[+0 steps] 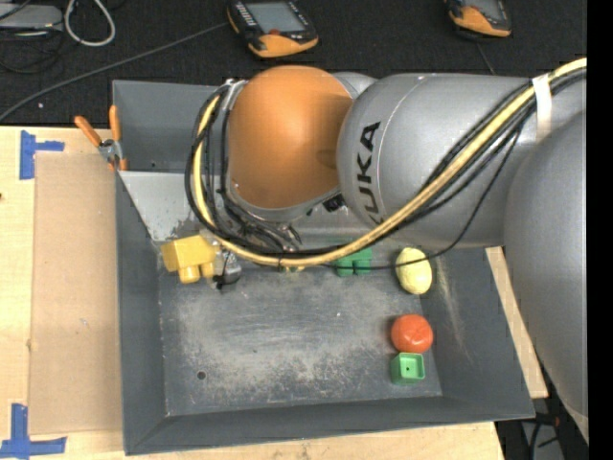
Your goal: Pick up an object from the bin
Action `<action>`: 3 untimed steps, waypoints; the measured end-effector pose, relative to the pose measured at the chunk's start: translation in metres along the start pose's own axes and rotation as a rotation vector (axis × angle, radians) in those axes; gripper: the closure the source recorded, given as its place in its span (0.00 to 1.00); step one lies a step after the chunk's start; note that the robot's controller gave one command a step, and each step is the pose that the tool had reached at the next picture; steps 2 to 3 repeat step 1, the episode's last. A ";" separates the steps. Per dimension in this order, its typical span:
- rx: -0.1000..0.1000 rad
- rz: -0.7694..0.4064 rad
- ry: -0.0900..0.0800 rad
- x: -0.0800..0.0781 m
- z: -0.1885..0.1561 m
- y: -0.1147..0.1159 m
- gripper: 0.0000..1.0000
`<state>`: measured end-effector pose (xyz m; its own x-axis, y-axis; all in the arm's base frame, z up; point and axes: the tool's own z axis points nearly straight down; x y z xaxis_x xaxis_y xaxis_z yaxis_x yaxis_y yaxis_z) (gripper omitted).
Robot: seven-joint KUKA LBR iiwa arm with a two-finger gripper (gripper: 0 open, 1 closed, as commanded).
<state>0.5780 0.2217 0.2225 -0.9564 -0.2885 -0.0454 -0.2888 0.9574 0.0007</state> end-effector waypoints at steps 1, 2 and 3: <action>0.000 0.001 0.000 0.000 0.000 0.000 1.00; 0.000 0.001 0.000 0.000 0.000 0.000 1.00; 0.000 0.001 0.000 0.000 0.000 0.000 1.00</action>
Offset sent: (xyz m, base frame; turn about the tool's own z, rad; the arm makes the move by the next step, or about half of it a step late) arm 0.0043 0.0019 -0.0382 0.0294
